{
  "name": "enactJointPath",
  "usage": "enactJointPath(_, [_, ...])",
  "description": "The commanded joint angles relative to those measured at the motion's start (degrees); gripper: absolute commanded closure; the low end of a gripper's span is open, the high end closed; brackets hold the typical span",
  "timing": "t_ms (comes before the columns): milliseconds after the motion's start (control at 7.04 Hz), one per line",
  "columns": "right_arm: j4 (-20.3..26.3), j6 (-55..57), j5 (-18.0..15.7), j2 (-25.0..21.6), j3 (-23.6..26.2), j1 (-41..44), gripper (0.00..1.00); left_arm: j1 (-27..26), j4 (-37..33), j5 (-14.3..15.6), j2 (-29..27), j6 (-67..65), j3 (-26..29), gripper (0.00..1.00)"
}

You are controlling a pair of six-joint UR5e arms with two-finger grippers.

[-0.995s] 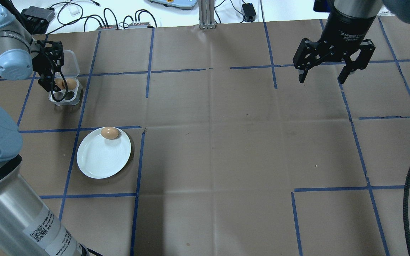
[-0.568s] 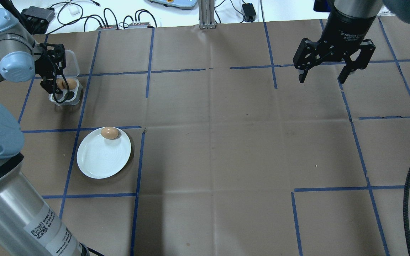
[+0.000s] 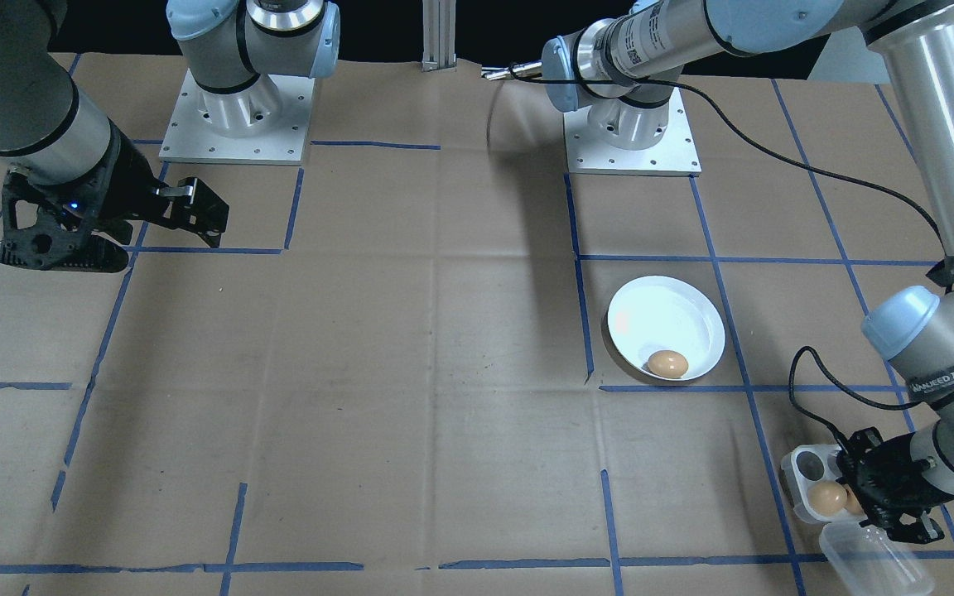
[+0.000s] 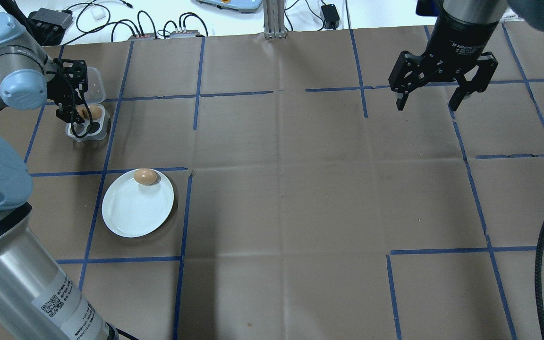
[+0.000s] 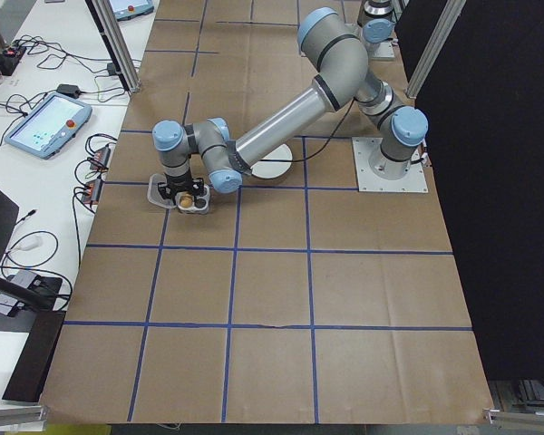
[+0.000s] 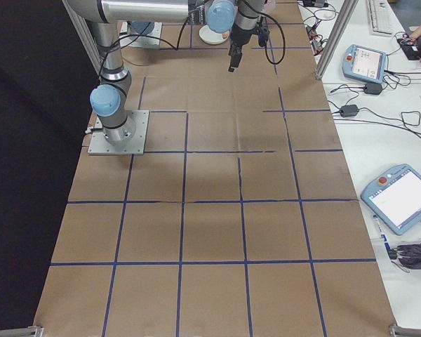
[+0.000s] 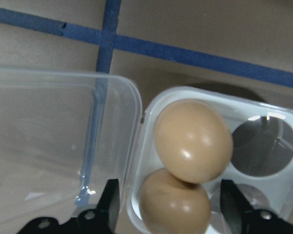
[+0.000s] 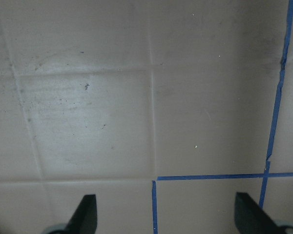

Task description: Place egg on plate

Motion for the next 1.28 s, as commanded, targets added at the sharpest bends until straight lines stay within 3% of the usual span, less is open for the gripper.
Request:
enactJointPath(0, [0.00,0.00,0.05,-0.08,0.00,0.00,0.00,0.00,0.01,0.01,0.41,-0.13,0.12,0.80])
enactJointPath(568, [0.00,0.00,0.05,0.01,0.00,0.00,0.00,-0.09,-1.31,0.36,3.57,-0.31,-0.40,0.86])
enactJointPath(710, [0.00,0.00,-0.04,-0.08,0.00,0.00,0.00,-0.18,-5.57,0.19,5.83,-1.79,-1.27,0.86])
enactJointPath(852, [0.00,0.00,-0.04,-0.08,0.00,0.00,0.00,-0.44,-7.70,0.36,9.25,-6.94,-4.50,0.86])
enactJointPath(1137, [0.00,0.00,0.05,-0.08,0.00,0.00,0.00,-1.31,-7.81,0.10,18.72,-18.09,-17.91,0.86])
